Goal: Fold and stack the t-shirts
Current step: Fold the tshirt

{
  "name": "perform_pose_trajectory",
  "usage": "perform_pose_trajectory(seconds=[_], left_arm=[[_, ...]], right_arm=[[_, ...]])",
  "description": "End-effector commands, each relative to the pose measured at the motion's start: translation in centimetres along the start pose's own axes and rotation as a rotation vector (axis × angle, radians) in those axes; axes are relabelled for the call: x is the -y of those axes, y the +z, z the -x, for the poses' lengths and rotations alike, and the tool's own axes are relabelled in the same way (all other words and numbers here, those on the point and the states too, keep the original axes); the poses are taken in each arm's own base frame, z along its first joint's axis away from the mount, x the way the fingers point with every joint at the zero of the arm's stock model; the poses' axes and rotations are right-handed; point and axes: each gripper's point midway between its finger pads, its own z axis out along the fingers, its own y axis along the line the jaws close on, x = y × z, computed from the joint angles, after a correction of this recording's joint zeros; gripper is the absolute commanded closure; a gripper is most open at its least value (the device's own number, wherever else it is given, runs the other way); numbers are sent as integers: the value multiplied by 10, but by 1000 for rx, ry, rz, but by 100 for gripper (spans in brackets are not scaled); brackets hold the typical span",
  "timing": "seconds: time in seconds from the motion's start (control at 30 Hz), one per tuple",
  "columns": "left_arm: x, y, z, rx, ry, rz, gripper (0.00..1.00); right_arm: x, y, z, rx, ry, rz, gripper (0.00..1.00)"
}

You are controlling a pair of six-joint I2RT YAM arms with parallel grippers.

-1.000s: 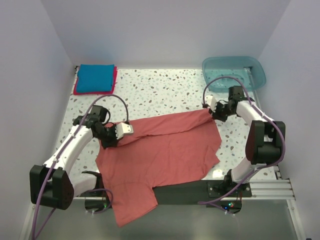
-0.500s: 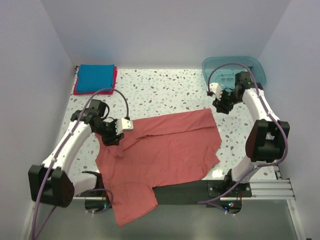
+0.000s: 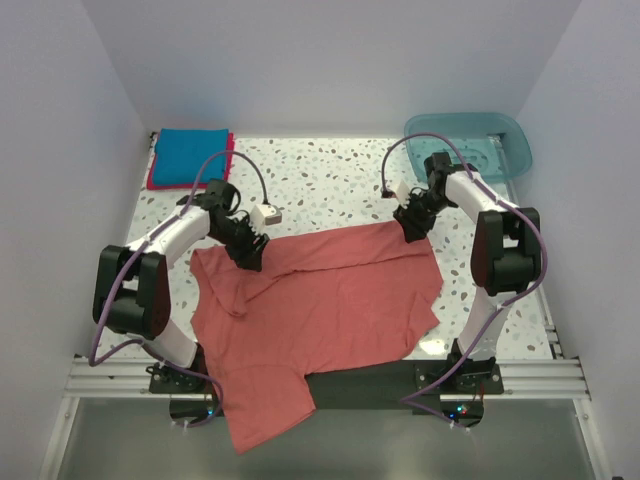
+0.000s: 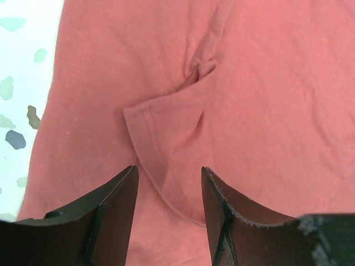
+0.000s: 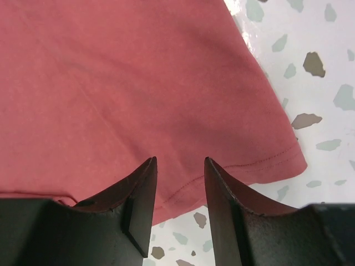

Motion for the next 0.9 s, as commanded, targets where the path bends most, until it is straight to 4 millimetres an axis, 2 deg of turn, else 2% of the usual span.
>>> perform_pose_trajectory(seconds=[0.0,0.13,0.27,0.37,0.43,0.5,0.6,0.7,0.73,0.8,0.87], left_arm=[[-4,12,14,46,-26,4,46],[-16,32,-4,-21,-87,63,46],[-20,40,-8,-50,-73,102,48],[-17,41,-11,-70,-52,108,50],[-11,42,-14,-81,-33,91,57],[-7,37,-9,-67,-7,99,60],[-3,29,-5,-44,2,125,58],[-6,27,-16,-89,-21,159,58],[-8,27,-21,-105,-28,170,59],[-5,25,-23,-108,-21,166,69],[5,23,-20,-85,-5,124,81]], right_arm=[[11,4,-10,-42,62,-44,57],[11,6,-13,-48,65,-49,57],[9,3,-11,-41,61,-51,57],[8,2,-12,-43,60,-52,57],[8,1,-13,-44,50,-58,57],[7,1,-14,-46,49,-57,57],[6,1,-14,-46,50,-52,57],[5,1,-13,-39,50,-51,57],[5,2,-13,-39,50,-51,57],[4,1,-14,-41,48,-49,57],[4,2,-15,-44,45,-50,57]])
